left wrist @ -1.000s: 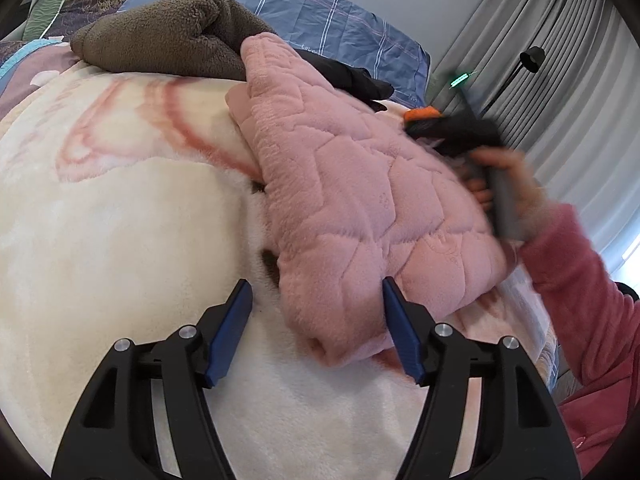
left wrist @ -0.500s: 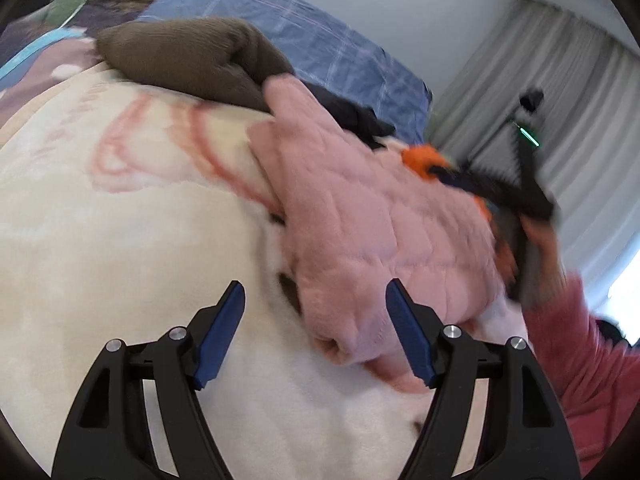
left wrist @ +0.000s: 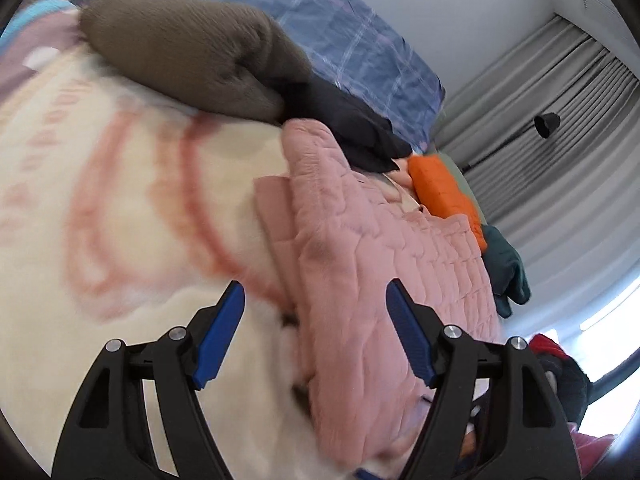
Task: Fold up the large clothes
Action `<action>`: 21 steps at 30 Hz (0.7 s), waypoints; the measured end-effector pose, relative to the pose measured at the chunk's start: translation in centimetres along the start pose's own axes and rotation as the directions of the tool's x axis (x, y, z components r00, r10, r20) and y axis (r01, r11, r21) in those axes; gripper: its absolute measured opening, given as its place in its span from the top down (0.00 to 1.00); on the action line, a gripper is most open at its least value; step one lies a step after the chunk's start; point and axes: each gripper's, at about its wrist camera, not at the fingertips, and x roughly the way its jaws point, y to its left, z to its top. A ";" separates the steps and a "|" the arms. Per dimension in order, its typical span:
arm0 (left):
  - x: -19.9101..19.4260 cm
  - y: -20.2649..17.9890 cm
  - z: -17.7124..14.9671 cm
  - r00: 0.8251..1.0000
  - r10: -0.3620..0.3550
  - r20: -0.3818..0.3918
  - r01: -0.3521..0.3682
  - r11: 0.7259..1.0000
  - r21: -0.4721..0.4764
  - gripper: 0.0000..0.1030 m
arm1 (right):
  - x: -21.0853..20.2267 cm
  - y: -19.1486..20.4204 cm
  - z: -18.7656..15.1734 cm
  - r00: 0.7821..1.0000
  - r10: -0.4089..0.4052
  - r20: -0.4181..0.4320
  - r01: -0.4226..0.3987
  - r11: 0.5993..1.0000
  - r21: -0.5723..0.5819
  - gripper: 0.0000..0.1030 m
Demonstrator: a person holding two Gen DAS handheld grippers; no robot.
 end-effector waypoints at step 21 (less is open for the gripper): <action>4.9 -2.2 5.6 0.995 -0.095 0.028 0.096 0.995 -0.028 0.70 | -1.3 -8.7 2.1 0.988 -0.016 0.151 -0.043 0.924 0.379 0.76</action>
